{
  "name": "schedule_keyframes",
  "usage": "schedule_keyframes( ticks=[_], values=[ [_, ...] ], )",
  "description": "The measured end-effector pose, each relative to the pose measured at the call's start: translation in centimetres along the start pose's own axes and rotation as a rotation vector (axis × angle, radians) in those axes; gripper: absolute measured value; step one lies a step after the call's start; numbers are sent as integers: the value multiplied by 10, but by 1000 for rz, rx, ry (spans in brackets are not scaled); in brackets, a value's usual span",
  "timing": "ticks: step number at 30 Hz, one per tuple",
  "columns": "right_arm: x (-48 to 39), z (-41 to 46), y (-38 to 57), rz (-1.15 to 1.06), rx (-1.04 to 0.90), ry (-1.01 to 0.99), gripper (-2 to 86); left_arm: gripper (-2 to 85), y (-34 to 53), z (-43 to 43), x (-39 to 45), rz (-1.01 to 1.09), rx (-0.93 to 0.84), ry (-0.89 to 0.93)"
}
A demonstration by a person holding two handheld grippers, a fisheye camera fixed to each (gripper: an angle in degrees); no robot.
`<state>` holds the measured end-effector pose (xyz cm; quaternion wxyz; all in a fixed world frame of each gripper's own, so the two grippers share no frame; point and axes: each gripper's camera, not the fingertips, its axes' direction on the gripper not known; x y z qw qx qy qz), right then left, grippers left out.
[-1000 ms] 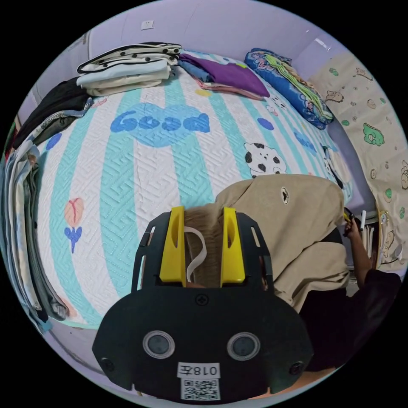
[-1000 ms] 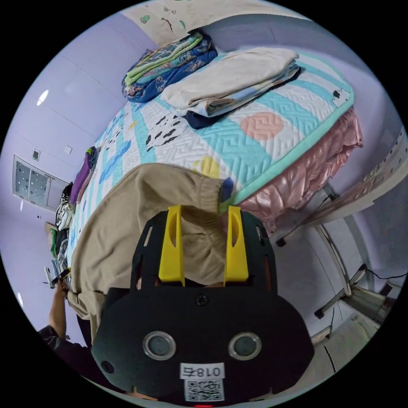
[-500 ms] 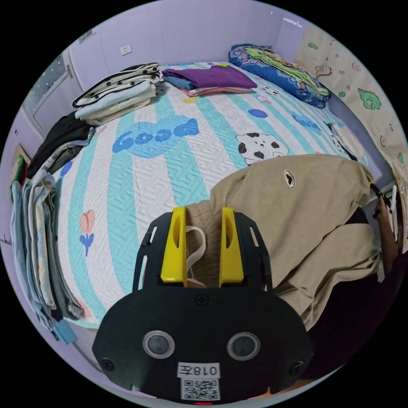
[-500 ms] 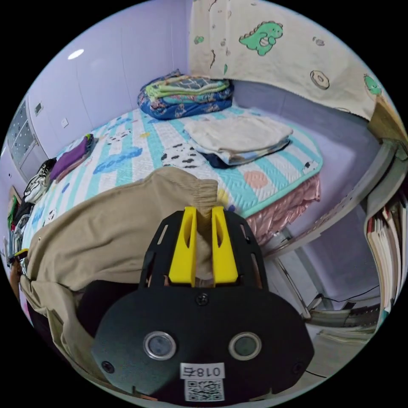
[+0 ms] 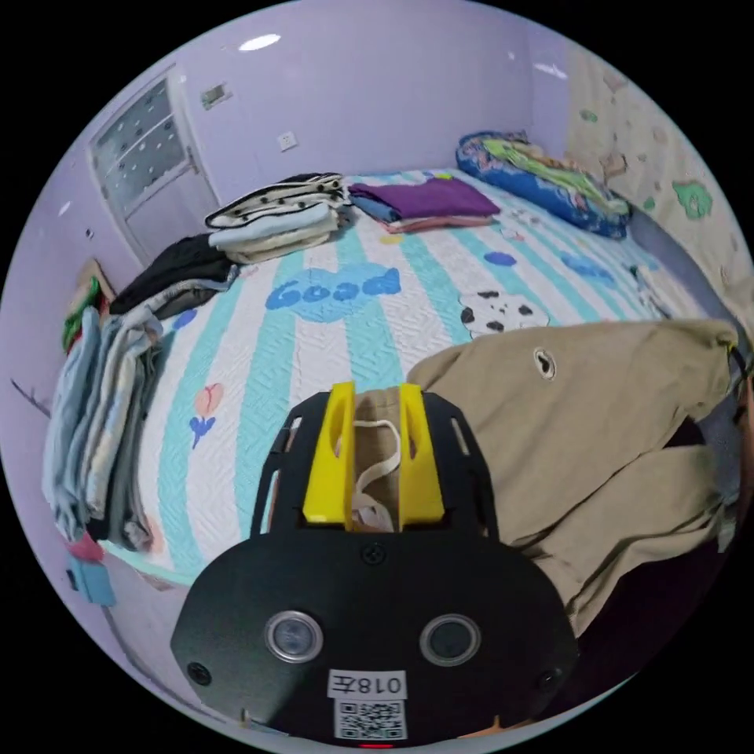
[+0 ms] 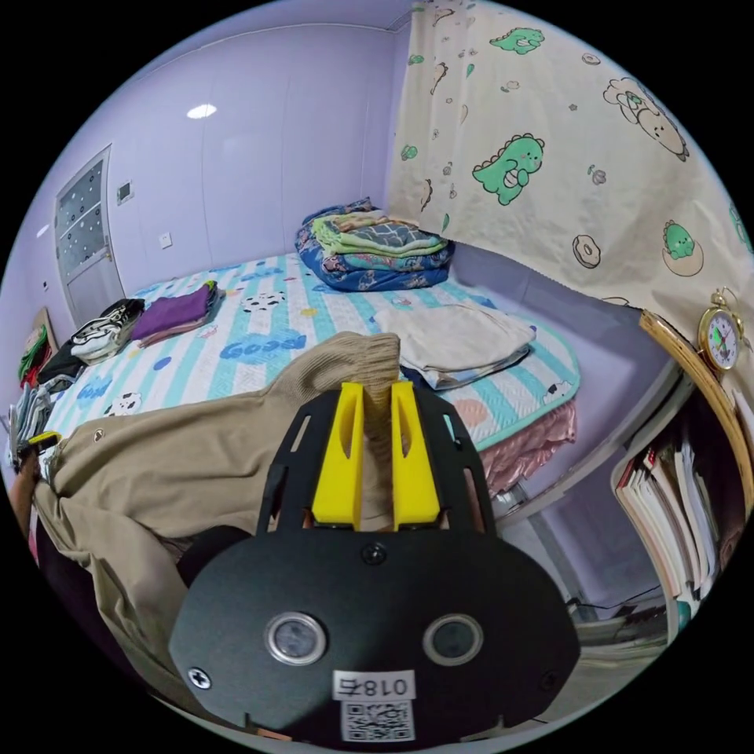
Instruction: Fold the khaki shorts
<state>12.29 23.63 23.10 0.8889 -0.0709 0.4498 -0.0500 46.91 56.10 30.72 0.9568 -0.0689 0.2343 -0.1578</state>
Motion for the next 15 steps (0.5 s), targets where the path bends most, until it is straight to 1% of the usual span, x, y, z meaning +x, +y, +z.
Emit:
schedule_keyframes(
  ticks=[1,2,5,7,9,12,14,15],
  values=[
    [-2,0,2,1,-1,1,61,133,1,2,-15,-60,-8,58],
    [-6,1,6,4,-4,-1,61,157,2,12,-31,-118,-53,134],
    [-15,5,14,19,-13,-17,61,180,1,44,-57,-216,-191,289],
    [-20,6,18,24,-16,-24,62,173,-3,47,-59,-209,-220,288],
    [-29,6,21,19,-10,-26,62,146,-5,46,-54,-164,-247,268],
    [-38,6,24,18,0,-27,61,115,2,34,-38,-96,-224,218],
    [-43,6,25,14,6,-25,61,70,10,20,-30,-69,-164,159],
    [-47,6,25,7,11,-19,61,63,12,14,-28,-72,-136,130]
  ],
)
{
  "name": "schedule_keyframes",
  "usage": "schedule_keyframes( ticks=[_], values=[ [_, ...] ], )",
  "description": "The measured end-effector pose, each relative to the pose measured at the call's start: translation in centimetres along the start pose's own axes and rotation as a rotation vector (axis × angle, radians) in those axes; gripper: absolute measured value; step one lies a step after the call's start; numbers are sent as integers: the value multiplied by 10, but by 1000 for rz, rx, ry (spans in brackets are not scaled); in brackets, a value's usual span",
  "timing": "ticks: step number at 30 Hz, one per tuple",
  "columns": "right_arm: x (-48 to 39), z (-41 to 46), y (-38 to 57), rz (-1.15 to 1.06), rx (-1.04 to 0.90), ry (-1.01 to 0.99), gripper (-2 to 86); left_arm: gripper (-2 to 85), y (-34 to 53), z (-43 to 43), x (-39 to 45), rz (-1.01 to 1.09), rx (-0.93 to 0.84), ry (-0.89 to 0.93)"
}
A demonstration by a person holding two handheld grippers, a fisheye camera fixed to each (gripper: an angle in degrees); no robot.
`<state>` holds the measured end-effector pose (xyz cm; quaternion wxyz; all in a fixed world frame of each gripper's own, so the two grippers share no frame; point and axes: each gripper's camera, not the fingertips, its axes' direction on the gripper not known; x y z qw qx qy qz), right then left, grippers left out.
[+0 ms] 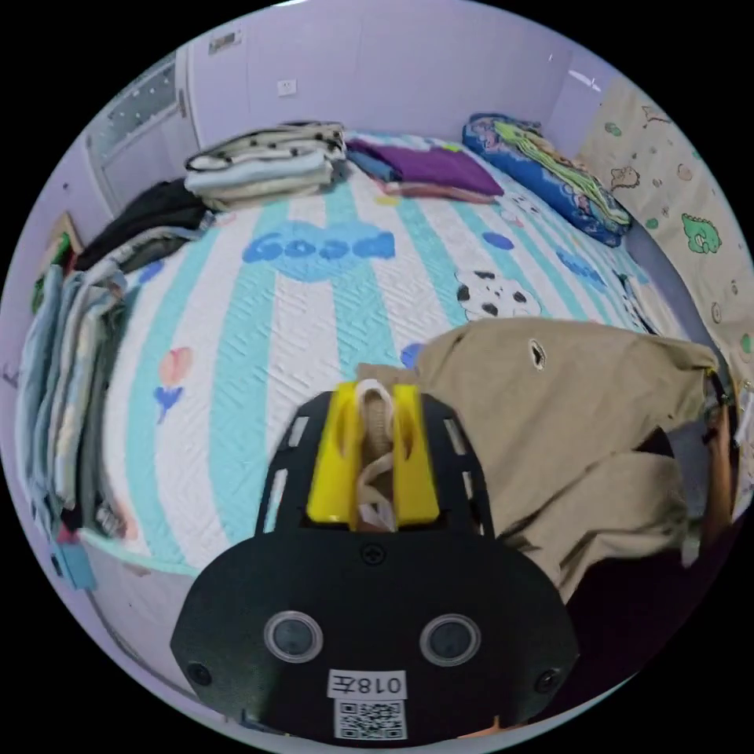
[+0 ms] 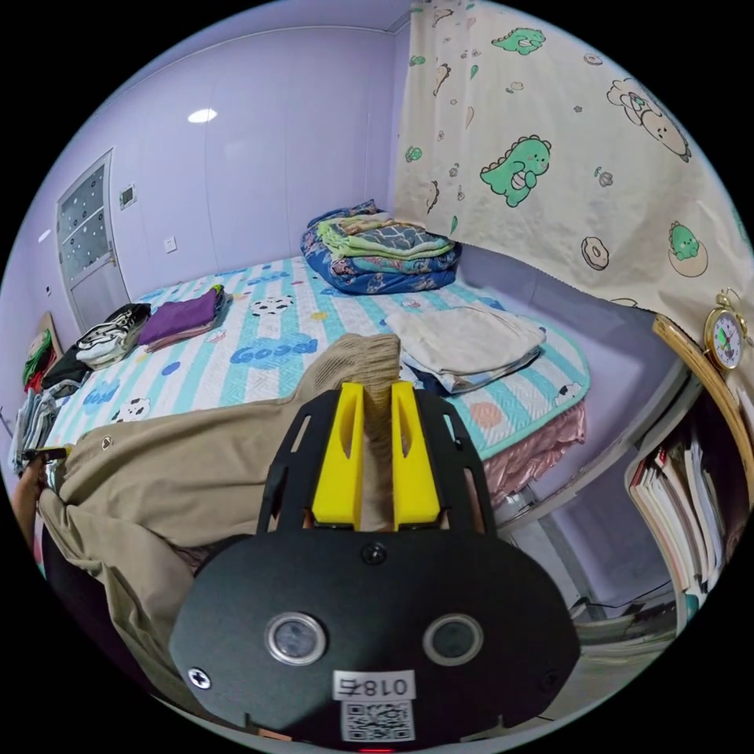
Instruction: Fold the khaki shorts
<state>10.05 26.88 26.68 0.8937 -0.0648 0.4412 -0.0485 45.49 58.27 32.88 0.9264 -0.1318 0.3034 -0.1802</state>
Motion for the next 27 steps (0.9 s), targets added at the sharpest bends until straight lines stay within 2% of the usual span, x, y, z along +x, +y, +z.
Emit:
schedule_keyframes(
  ticks=[2,5,10,15,19,21,22,23,24,25,27],
  values=[
    [-5,-2,-1,-14,15,10,60,45,22,-33,2,-42,223,-58],
    [-11,-5,-7,-38,54,20,58,40,47,-67,1,-103,406,-97],
    [-20,4,-41,-89,133,16,56,37,54,-113,-6,-131,550,-161],
    [-51,57,-131,-154,229,1,55,37,6,-131,-34,-123,571,-232],
    [-76,147,-213,-95,173,24,57,44,-56,-111,-90,-240,549,-213],
    [-91,233,-254,-51,35,21,68,53,-82,-84,-114,-293,504,-163],
    [-95,257,-261,-44,-45,25,74,61,-97,-60,-127,-317,424,-135],
    [-102,302,-265,-32,-232,38,82,72,-106,-32,-140,-360,310,-60],
    [-108,330,-257,-30,-337,35,90,80,-108,-20,-144,-369,262,-22],
    [-109,337,-251,-24,-353,33,88,91,-106,-2,-149,-381,194,22],
    [-106,339,-220,-23,-337,21,86,99,-94,5,-151,-356,180,25]
  ],
)
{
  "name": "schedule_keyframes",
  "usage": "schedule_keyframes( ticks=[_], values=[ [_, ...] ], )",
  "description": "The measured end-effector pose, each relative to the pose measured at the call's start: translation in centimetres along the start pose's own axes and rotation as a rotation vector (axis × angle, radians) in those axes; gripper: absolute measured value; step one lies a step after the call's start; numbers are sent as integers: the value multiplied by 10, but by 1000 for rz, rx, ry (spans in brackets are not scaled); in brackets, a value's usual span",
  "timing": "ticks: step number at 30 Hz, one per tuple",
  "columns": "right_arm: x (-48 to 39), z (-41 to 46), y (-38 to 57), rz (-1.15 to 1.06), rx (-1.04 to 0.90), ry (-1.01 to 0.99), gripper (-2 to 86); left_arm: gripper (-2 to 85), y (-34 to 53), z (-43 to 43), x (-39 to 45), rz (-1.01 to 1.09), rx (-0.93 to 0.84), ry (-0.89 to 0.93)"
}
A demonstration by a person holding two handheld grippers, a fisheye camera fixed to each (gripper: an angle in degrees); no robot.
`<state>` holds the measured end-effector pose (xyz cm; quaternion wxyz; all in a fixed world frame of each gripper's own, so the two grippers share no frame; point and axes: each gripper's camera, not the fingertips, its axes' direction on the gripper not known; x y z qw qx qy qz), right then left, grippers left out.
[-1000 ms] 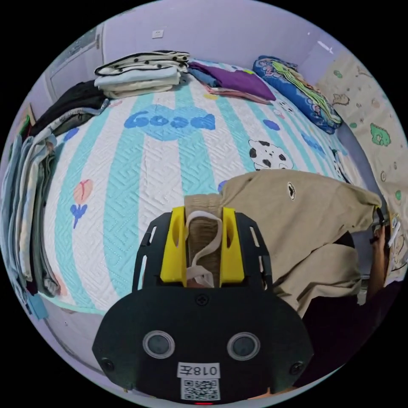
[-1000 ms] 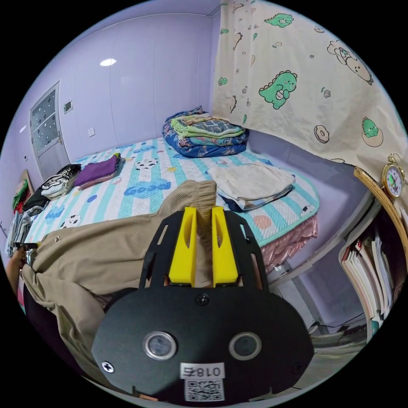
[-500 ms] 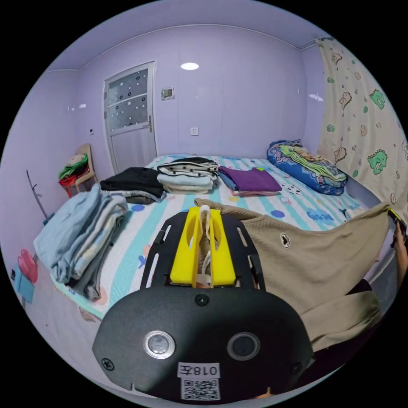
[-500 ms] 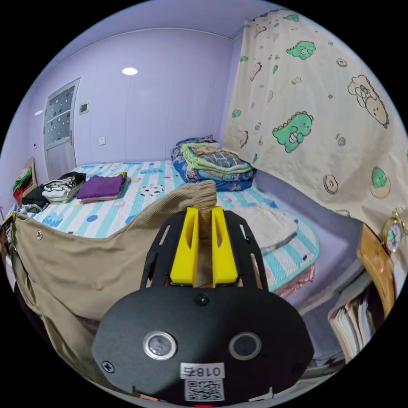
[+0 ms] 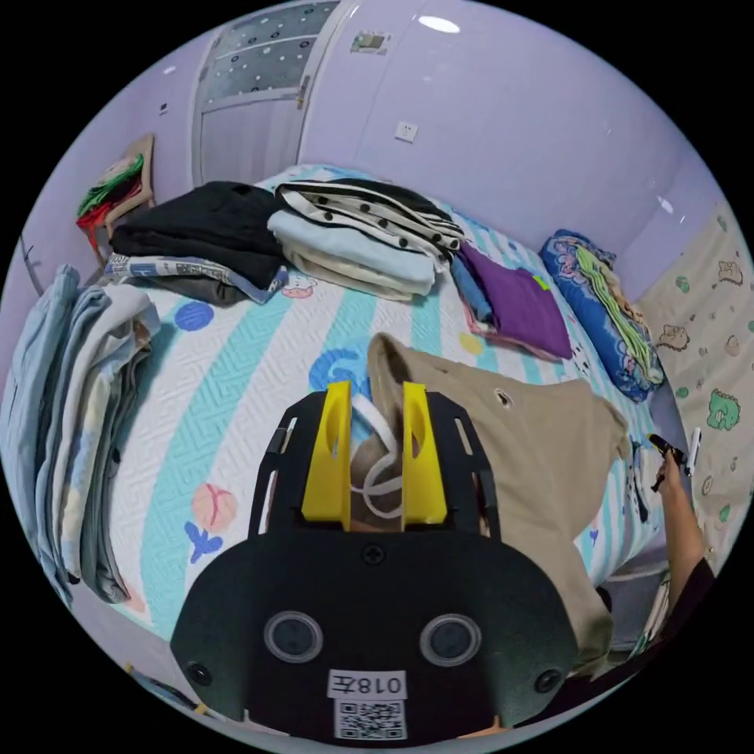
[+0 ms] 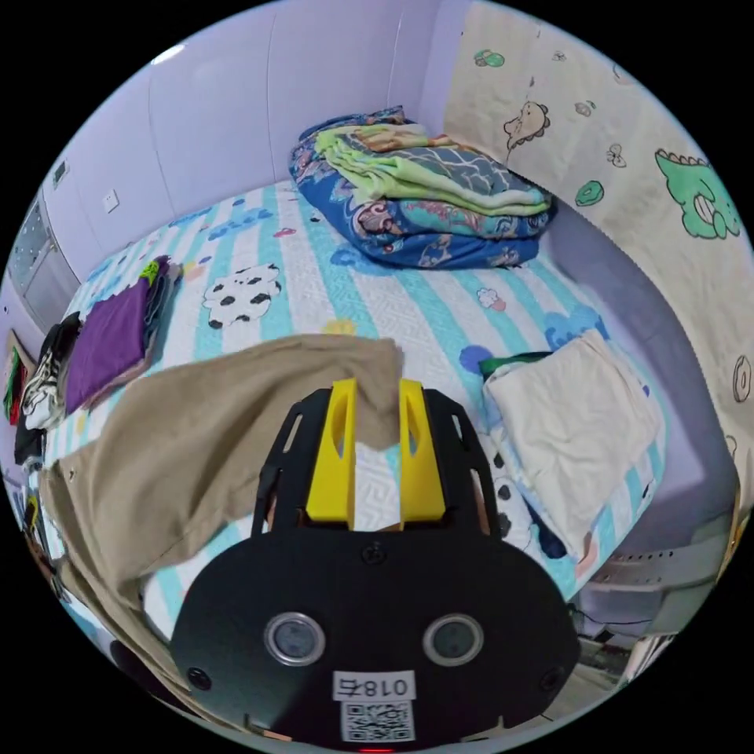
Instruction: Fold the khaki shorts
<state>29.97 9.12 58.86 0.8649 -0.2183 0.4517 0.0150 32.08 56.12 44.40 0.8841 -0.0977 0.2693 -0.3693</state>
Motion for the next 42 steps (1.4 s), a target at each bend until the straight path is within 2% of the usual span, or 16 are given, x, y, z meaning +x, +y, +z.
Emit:
schedule_keyframes(
  ticks=[6,10,14,17,19,21,24,25,26,28,31,33,36,38,42],
  values=[
    [68,-61,132,-160,85,-115,83,102,80,-69,-60,-2,159,4],
    [139,-111,236,-100,56,-192,77,112,168,-109,-118,-163,247,62],
    [217,-143,341,91,-17,-278,69,158,216,-74,-146,-277,148,338],
    [259,-157,392,225,-23,-364,63,208,215,-44,-148,-346,93,525],
    [273,-162,412,251,-28,-366,59,225,206,-33,-145,-370,71,564],
    [286,-164,433,266,-35,-363,58,230,190,-24,-143,-374,25,528],
    [303,-155,459,301,-82,-408,59,162,169,-4,-148,-403,-90,430],
    [306,-152,464,314,-94,-420,59,103,166,1,-152,-415,-117,428],
    [314,-144,476,342,-119,-451,61,40,166,4,-157,-418,-109,485],
    [325,-132,495,387,-159,-522,64,11,173,0,-164,-417,-59,582],
    [345,-107,525,476,-245,-671,81,-2,190,-11,-182,-407,-3,661],
    [365,-82,549,602,-297,-838,100,-5,203,-18,-196,-408,21,713],
    [389,-59,568,744,-267,-1051,108,-8,223,-22,-221,-414,26,800],
    [398,-56,565,731,-236,-1068,111,-8,235,-26,-237,-400,17,835],
    [413,-53,543,661,-224,-908,118,-9,248,-34,-255,-391,20,854]
  ],
)
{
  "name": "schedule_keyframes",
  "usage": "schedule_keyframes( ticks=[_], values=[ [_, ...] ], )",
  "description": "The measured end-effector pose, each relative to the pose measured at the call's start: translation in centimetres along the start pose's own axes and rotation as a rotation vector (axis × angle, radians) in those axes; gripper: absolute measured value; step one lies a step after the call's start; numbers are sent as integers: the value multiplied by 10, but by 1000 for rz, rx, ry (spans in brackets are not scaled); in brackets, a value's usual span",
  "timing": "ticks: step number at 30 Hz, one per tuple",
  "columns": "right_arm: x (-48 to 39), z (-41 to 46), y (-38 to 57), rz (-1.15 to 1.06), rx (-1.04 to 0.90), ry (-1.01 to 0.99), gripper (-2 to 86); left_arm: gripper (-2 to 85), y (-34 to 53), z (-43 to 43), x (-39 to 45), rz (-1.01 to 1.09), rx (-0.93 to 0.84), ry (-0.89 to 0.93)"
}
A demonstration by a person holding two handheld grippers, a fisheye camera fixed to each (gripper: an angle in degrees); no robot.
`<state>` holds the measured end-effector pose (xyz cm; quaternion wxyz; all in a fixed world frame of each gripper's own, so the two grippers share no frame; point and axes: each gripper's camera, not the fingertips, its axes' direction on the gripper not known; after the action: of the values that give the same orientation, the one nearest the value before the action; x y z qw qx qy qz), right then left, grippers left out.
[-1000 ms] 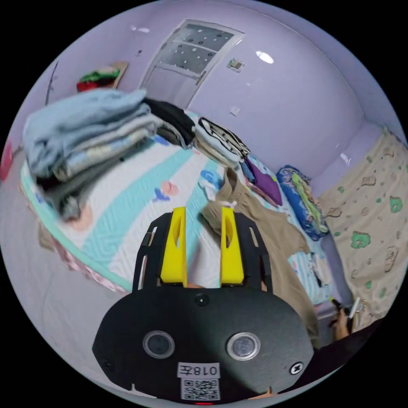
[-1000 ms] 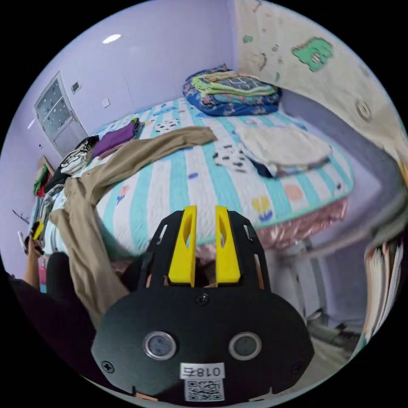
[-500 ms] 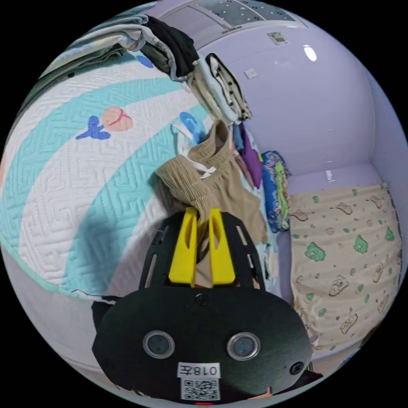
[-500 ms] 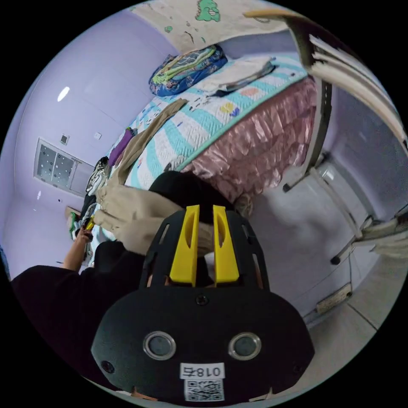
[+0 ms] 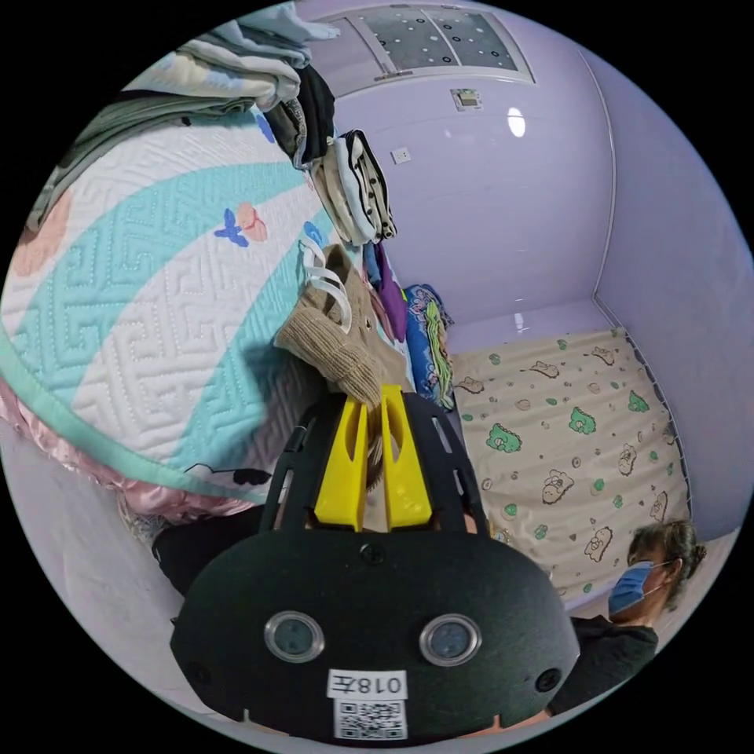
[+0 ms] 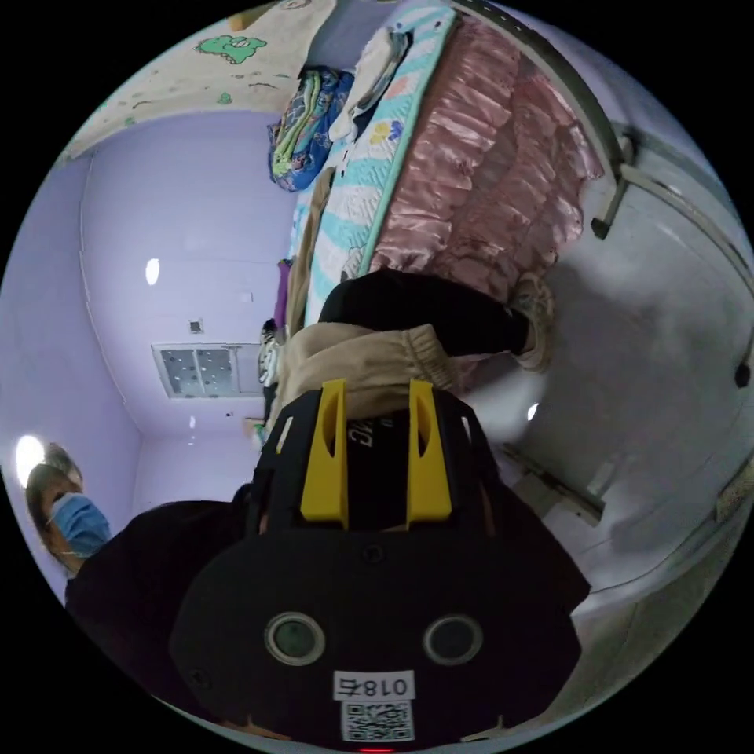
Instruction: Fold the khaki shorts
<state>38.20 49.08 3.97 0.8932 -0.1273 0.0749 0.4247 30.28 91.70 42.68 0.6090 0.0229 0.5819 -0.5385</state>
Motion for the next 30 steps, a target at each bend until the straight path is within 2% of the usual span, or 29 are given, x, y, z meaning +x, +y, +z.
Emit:
schedule_keyframes(
  ticks=[3,6,11,13,14,15,19,26,30],
  values=[
    [8,-8,-13,-2,82,166,128,-9,2,-5,-4,1,-18,-2],
    [18,-6,-31,-92,99,246,141,-9,3,-4,-6,11,-30,0],
    [58,7,-59,-121,19,99,147,-9,8,-5,-24,-27,-22,53],
    [70,14,-65,-127,-20,-11,105,-9,11,-5,-28,-37,-16,66],
    [72,14,-65,-150,-17,-80,71,-9,13,-4,-29,-43,-13,71],
    [69,10,-64,-157,31,-49,46,-9,14,-4,-30,-45,-10,72],
    [47,-13,-75,-236,115,-76,14,-8,14,-3,-27,-39,-4,69],
    [-50,-86,-93,-659,261,-106,1,-8,6,0,-8,-12,24,84],
    [-46,-122,-70,-809,338,-90,-1,-8,10,-2,-8,-5,27,95]
  ],
)
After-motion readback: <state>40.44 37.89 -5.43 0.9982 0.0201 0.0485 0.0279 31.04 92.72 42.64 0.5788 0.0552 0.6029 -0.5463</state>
